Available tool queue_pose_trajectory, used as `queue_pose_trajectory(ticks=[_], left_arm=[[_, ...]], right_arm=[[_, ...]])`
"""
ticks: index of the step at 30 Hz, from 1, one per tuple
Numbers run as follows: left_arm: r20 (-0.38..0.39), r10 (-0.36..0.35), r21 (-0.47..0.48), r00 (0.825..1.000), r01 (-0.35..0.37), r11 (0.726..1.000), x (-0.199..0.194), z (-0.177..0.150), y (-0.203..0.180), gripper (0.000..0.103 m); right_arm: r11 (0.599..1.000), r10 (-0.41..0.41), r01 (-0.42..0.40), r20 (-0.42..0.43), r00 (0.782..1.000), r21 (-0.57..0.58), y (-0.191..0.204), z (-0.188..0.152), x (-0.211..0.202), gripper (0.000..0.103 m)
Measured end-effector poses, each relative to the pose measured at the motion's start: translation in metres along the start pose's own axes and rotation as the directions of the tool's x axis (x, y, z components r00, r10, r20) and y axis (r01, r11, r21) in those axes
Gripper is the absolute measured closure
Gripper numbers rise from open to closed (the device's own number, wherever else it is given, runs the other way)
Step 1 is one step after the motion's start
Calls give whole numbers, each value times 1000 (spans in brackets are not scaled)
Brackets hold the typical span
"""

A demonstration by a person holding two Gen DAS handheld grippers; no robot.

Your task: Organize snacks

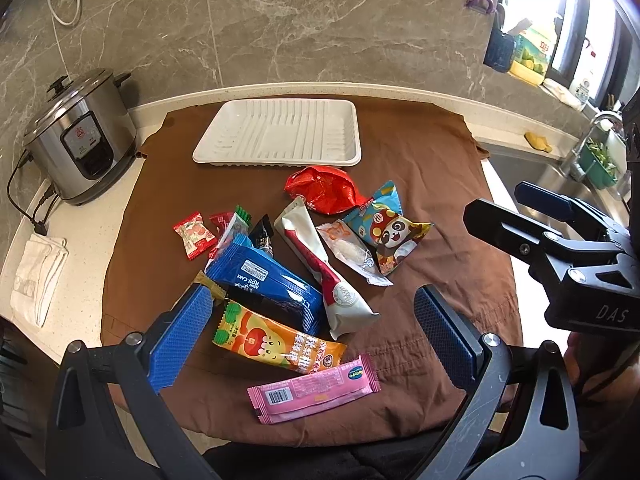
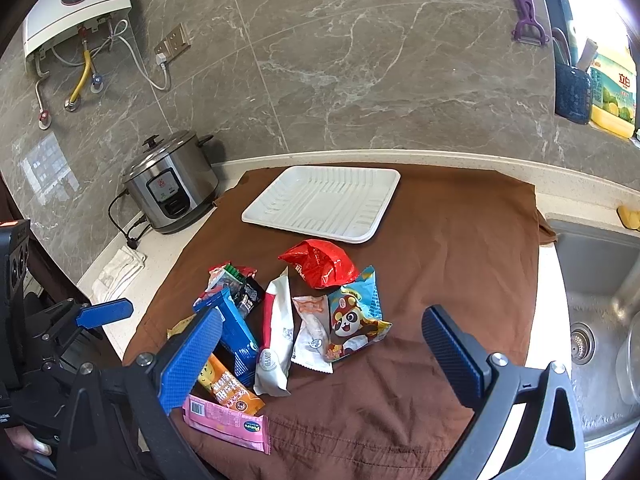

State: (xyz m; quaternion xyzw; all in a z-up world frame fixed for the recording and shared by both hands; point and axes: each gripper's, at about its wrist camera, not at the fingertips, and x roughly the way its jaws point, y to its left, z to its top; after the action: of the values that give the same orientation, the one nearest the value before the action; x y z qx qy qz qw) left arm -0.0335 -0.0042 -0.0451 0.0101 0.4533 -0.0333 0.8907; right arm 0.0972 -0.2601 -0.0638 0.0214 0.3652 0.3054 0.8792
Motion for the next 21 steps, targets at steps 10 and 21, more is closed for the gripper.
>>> queue_pose_trajectory(ticks=[10, 21], left_arm=[[-9, 1, -6, 1000, -1, 1000, 5, 2, -1, 1], [-27, -6, -14, 1000, 6, 1000, 11, 2, 0, 1]], right_arm=[[1000, 1, -1, -14, 1000, -6, 0, 2, 6, 0], [1000, -2, 3, -29, 1000, 6, -2, -4, 7, 0]])
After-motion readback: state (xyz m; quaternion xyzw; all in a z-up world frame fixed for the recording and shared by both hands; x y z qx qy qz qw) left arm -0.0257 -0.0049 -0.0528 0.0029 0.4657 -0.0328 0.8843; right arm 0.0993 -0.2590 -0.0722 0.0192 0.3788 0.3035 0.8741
